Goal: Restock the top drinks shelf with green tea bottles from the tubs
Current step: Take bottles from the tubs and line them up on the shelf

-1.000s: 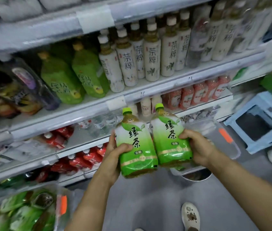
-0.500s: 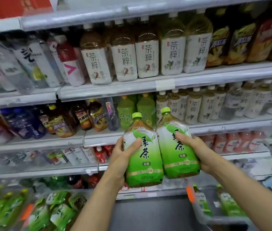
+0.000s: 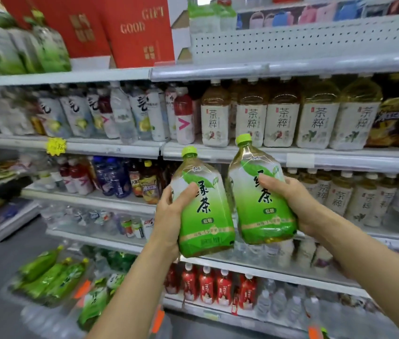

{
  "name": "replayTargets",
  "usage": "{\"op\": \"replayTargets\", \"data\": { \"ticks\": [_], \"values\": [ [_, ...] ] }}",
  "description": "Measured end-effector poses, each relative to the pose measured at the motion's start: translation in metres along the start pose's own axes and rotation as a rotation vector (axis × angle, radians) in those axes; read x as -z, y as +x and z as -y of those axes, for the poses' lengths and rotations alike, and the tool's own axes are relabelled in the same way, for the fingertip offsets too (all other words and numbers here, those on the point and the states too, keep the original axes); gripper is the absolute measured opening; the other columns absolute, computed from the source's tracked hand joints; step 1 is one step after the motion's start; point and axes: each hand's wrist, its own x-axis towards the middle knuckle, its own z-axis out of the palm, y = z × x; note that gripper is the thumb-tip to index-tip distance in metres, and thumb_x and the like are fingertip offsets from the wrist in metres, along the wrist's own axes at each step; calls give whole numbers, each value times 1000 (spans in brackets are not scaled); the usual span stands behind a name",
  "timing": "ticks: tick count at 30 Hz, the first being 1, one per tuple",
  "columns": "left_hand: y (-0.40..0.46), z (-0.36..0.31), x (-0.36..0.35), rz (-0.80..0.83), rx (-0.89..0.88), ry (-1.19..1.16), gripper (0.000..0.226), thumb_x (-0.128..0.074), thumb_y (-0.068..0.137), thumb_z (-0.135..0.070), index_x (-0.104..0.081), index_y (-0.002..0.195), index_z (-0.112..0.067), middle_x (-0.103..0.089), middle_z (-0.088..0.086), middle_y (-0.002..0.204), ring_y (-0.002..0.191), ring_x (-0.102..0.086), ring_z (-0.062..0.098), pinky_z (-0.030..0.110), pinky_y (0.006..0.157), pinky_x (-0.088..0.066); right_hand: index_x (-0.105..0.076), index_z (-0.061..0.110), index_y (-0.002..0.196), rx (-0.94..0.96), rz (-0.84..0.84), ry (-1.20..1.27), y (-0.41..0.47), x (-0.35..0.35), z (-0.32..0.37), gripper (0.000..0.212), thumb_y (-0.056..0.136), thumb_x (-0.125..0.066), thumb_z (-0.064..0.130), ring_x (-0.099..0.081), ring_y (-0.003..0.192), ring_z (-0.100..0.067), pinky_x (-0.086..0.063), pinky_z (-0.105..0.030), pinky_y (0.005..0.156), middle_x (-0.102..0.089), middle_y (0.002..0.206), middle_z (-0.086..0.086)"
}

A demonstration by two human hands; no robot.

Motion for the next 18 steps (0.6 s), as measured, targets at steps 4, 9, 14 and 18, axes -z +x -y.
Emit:
{"op": "replayTargets", "data": {
  "ticks": [4,9,14,18],
  "values": [
    [1,-31,42,-4,-99,42,59,-81,69,-30,-61,122,-15,-74,17,109,89,-73,35,53,81,-60,-66,7,99,47,29,-1,18,-46,6,43,68,-72,36,-73,70,-27,-61,-36,63,-76,85,-14],
    [15,-85,112,12,-130,92,60,-87,69,-28,-60,121,-16,-75,15,109,92,-73,36,52,82,-60,-65,7,107,64,45,-3,43,-133,9,52,67,-73,39,-74,80,-32,-59,-43,74,-76,94,-16],
    [33,-145,191,27,-153,115,58,-81,68,-33,-61,119,-16,-76,15,106,92,-73,37,54,83,-60,-64,5,108,107,40,17,66,-229,12,51,69,-81,33,-73,77,-32,-61,-41,64,-75,93,-18],
    [53,-189,252,25,-170,133,59,-86,66,-32,-62,117,-15,-75,17,105,90,-73,38,55,83,-59,-64,8,108,157,11,24,84,-290,18,49,70,-82,32,-73,75,-32,-61,-42,64,-75,90,-15]
  ]
}}
